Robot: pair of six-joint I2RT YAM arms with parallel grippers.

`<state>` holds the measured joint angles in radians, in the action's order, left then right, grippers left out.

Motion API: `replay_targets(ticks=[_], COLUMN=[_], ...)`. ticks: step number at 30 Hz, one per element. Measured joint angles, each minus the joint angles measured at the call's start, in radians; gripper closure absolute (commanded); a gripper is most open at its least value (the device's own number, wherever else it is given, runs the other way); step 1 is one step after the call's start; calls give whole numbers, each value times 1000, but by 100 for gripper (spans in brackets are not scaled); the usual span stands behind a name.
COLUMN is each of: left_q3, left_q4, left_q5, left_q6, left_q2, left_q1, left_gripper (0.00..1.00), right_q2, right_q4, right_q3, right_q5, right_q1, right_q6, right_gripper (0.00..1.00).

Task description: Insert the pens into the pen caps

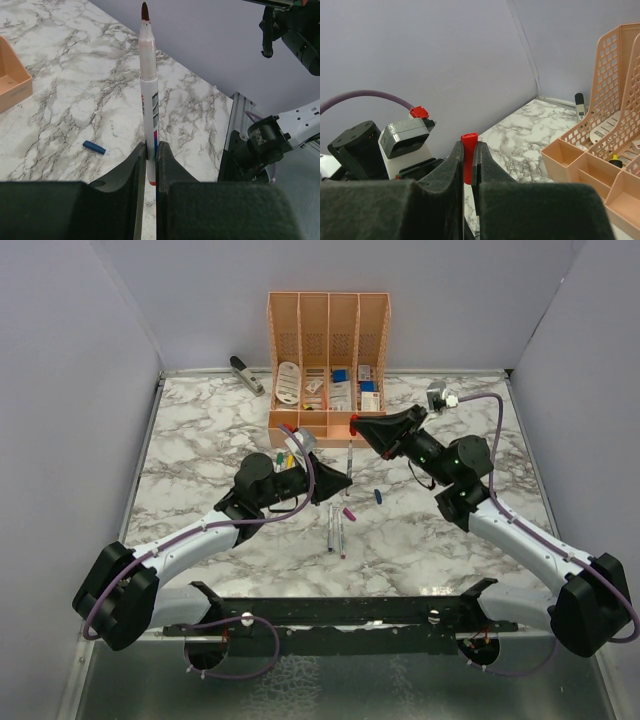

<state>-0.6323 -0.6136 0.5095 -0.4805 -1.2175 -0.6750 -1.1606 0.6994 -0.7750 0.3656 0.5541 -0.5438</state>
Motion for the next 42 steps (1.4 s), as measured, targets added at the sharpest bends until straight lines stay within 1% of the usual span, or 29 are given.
replay_targets(ticks=[13, 42], left_q3=[-1, -1], left_q4=[-1, -6], left_q5=[22, 18], left_q6=[5, 39], left_q2=[-6, 26], left_q1=[1, 6], left_gripper=[100, 100], right_q2=[-19, -31], right_q4=[0, 0], right_q3=[-9, -9], right_q5=[14, 14], right_q1=[0, 0], right_q6=[10, 21], right_gripper=[99, 99])
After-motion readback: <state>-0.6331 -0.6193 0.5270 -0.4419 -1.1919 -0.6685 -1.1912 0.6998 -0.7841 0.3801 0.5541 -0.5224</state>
